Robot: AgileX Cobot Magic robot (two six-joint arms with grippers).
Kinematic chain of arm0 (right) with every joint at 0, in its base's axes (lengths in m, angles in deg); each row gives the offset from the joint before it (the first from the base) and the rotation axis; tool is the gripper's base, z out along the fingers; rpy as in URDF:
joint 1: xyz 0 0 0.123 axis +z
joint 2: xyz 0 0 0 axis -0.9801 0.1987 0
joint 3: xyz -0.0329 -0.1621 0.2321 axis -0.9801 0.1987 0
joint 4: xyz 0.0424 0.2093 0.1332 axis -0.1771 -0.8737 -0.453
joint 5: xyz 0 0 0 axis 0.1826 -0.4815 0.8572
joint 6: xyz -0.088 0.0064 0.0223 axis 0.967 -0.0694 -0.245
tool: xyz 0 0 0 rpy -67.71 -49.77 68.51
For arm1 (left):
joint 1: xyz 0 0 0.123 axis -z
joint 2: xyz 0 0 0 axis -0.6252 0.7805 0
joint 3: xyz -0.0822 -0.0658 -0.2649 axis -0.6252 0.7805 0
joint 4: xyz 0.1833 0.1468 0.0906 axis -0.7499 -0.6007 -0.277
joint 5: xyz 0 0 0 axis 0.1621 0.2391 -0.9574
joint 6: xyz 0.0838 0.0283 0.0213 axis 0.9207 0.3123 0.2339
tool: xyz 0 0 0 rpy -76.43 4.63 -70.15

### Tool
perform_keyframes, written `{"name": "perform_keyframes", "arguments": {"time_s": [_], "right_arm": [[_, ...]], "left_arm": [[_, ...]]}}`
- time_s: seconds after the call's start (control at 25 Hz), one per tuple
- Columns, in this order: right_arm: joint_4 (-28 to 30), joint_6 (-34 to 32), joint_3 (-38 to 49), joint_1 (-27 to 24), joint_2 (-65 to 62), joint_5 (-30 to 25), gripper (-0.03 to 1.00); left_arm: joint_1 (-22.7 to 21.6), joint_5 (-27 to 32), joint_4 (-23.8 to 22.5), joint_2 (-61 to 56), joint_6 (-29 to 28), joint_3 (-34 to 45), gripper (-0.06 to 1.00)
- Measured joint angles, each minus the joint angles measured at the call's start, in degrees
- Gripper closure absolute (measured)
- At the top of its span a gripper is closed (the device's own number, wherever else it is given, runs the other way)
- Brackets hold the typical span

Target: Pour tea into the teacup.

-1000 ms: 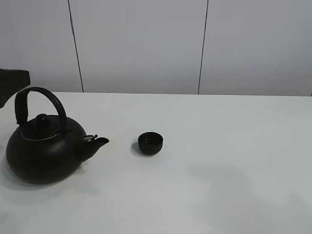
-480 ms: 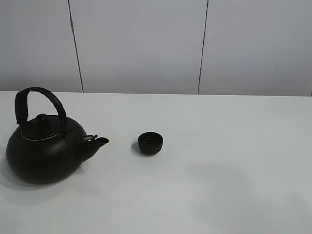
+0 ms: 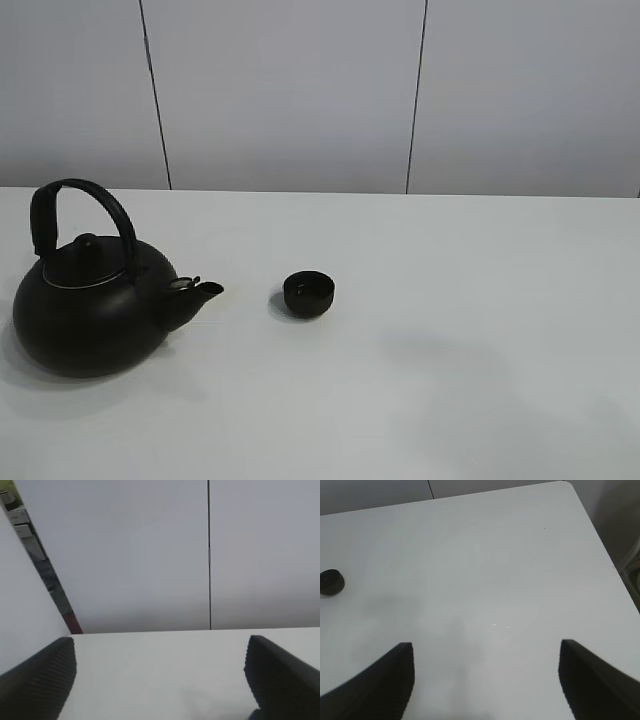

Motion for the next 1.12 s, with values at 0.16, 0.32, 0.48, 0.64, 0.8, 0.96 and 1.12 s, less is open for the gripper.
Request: {"name": "perform_keyframes", "arguments": {"time_s": [0.16, 0.32, 0.48, 0.64, 0.8, 0.96, 1.12], "right_arm": [[0.0, 0.0, 0.0, 0.0, 0.0, 0.0, 0.42], [0.0, 0.0, 0.0, 0.0, 0.0, 0.0, 0.42], [0.0, 0.0, 0.0, 0.0, 0.0, -0.06, 0.42], [0.0, 0.0, 0.0, 0.0, 0.0, -0.06, 0.42], [0.0, 0.0, 0.0, 0.0, 0.0, -0.06, 0.42], [0.05, 0.0, 0.0, 0.0, 0.0, -0.06, 0.42], [0.05, 0.0, 0.0, 0.0, 0.0, -0.06, 0.42]], "left_arm": [[0.0, 11.95, 5.45, -11.67, 4.37, 0.0, 0.29], [0.0, 20.44, 6.81, -23.26, 5.59, 1.31, 0.29], [0.0, 27.62, 8.25, -34.72, 5.72, 2.42, 0.29], [0.0, 36.48, 11.64, -42.57, 6.14, 3.26, 0.29], [0.0, 43.09, 12.83, -43.02, 6.95, 6.87, 0.29], [0.0, 44.81, 16.67, -43.02, 7.08, 11.59, 0.29], [0.0, 45.0, 20.89, -43.02, 7.31, 16.34, 0.29]]}}
